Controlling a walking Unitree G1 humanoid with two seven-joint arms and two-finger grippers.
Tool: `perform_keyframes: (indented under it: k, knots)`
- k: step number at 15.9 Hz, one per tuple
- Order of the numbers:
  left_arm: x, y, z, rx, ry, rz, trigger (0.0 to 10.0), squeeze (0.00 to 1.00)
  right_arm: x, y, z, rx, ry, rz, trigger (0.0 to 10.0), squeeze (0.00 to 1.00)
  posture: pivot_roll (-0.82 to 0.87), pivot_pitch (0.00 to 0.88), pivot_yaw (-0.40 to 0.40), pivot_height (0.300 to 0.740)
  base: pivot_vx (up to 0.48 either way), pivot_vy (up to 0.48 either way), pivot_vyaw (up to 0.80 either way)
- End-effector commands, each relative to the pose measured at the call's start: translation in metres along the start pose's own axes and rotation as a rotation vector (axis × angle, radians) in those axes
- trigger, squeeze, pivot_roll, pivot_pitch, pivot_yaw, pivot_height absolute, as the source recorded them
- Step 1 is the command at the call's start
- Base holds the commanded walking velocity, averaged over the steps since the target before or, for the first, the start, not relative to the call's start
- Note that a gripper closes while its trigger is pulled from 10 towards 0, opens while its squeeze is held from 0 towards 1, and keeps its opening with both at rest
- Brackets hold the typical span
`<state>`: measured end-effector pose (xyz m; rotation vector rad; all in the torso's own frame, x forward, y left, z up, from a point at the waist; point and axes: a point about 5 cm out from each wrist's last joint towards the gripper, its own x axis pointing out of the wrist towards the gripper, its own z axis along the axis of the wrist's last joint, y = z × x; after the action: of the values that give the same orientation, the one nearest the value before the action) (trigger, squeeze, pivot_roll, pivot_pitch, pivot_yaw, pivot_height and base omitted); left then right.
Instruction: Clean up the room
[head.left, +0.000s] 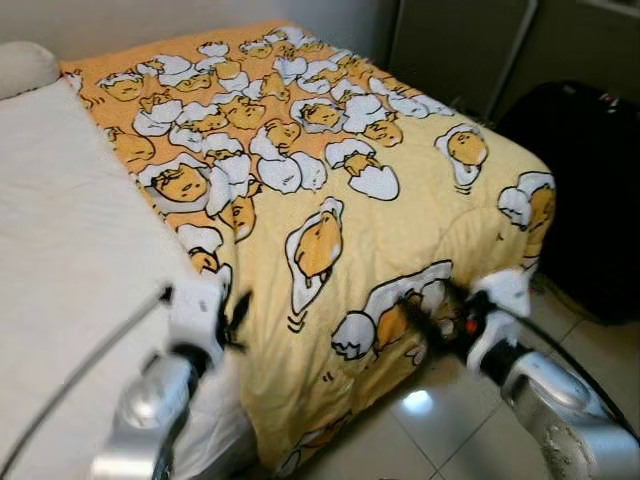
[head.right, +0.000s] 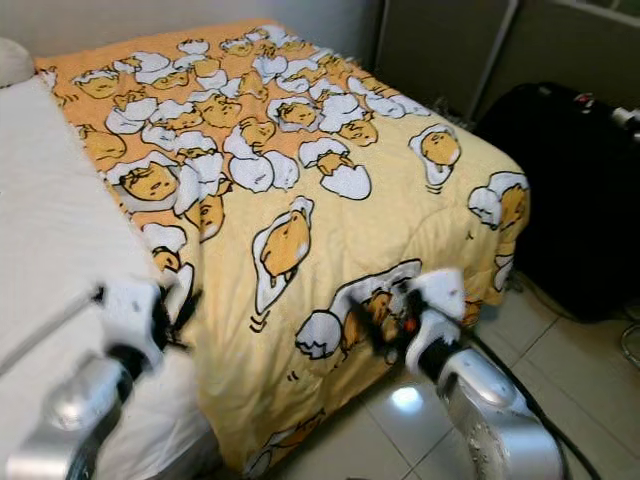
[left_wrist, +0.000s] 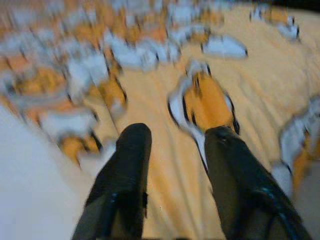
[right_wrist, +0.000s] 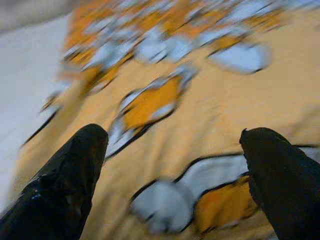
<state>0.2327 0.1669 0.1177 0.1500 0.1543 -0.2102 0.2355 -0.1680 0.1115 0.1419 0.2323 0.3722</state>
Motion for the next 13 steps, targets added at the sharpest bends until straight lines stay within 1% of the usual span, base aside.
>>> perform_keyframes:
  k: [1, 2, 4, 5, 6, 8, 9, 10, 13]
  knots:
    - [0.001, 0.006, 0.011, 0.010, -0.029, 0.023, 10.0, 0.00, 0.000, -0.007, 0.001, 0.006, -0.024, -0.058, 10.0, 0.00, -0.10, 0.000, -0.034, 0.740, 0.000, 0.000, -0.78]
    - [0.001, 0.012, 0.016, 0.028, -0.058, 0.039, 10.0, 0.00, 0.001, -0.004, -0.001, 0.032, -0.031, -0.058, 10.0, 0.00, -0.09, 0.000, -0.040, 0.740, 0.000, 0.000, -0.78]
    - [0.001, 0.019, 0.013, 0.080, -0.021, 0.048, 10.0, 0.00, 0.004, 0.002, -0.006, 0.040, -0.020, -0.049, 10.0, 0.00, -0.08, 0.000, -0.035, 0.740, 0.000, 0.000, -0.78]
    - [0.001, 0.020, 0.012, 0.071, -0.010, 0.051, 10.0, 0.00, 0.005, 0.003, -0.006, 0.042, -0.022, -0.047, 10.0, 0.00, -0.09, 0.000, -0.029, 0.740, 0.000, 0.000, -0.78]
    - [0.001, 0.020, 0.010, 0.051, 0.010, 0.045, 10.0, 0.00, 0.007, 0.005, -0.007, 0.040, -0.026, -0.053, 10.0, 0.00, -0.09, 0.000, -0.038, 0.740, 0.000, 0.000, -0.78]
    - [0.003, 0.013, 0.010, 0.070, 0.021, -0.007, 10.0, 0.00, 0.010, 0.009, -0.010, 0.058, -0.025, -0.060, 10.0, 0.00, -0.07, 0.000, -0.056, 0.740, 0.000, 0.000, -0.78]
    - [0.004, 0.012, 0.010, 0.087, 0.028, -0.011, 10.0, 0.00, 0.011, 0.009, -0.010, 0.058, -0.023, -0.058, 10.0, 0.00, -0.05, 0.000, -0.063, 0.740, 0.000, 0.000, -0.78]
    - [0.005, 0.013, 0.012, 0.080, 0.016, -0.008, 10.0, 0.00, 0.011, 0.011, -0.013, 0.062, -0.017, -0.048, 10.0, 0.00, -0.07, 0.000, -0.043, 0.740, 0.000, 0.000, -0.78]
    - [0.004, 0.018, 0.013, 0.096, 0.003, 0.020, 10.0, 0.00, 0.015, 0.011, -0.014, 0.054, -0.031, -0.050, 10.0, 0.00, -0.07, 0.000, -0.025, 0.740, 0.000, 0.000, -0.78]
